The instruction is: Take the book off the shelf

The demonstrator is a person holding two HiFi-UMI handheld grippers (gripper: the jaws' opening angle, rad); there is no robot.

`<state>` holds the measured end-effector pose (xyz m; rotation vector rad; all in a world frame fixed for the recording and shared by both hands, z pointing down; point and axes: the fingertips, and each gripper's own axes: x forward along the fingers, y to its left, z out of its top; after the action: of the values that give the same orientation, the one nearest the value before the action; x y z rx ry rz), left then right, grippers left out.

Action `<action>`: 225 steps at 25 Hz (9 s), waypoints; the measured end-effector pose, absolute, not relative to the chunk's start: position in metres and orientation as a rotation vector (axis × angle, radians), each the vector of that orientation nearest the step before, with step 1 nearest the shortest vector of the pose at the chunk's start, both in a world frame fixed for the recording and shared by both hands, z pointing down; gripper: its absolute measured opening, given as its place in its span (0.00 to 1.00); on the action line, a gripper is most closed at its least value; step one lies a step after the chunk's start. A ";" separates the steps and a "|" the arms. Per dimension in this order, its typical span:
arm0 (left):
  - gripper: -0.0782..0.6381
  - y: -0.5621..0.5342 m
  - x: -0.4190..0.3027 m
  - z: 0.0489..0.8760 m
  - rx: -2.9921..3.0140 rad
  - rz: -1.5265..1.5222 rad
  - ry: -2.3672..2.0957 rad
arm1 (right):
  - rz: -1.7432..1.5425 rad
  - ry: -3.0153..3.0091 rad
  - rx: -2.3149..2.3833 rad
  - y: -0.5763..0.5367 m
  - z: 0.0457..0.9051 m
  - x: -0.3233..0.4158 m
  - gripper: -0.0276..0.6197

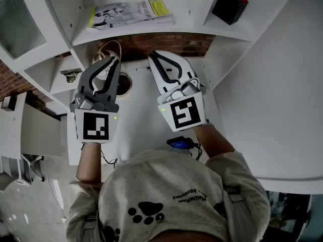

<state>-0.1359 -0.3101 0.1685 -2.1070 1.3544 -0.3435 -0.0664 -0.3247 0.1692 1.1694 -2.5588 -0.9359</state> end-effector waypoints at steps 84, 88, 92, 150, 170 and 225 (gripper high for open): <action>0.25 -0.397 -0.143 0.183 -1.603 -1.189 1.116 | -1.384 -1.668 0.823 -0.432 0.177 -0.090 0.41; 0.25 -0.394 -0.144 0.183 -1.603 -1.181 1.120 | -1.408 -1.614 0.784 -0.428 0.184 -0.093 0.22; 0.25 -0.393 -0.146 0.184 -1.580 -1.194 1.109 | -1.434 -1.583 0.795 -0.424 0.185 -0.094 0.18; 0.22 -0.288 -0.096 0.191 -1.300 -1.235 1.257 | -1.558 -1.595 0.936 -0.302 0.189 -0.053 0.16; 0.22 -0.257 -0.070 0.363 -1.580 -1.510 1.104 | -1.238 -1.789 0.726 -0.273 0.363 -0.027 0.17; 0.22 -0.081 -0.043 0.500 -1.770 -1.423 1.010 | -0.986 -1.739 0.764 -0.092 0.498 0.003 0.18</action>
<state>-0.0435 -0.0806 0.5001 -1.7697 1.0104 -1.4233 0.0026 -0.0919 0.4984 0.7639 -1.7392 -0.9858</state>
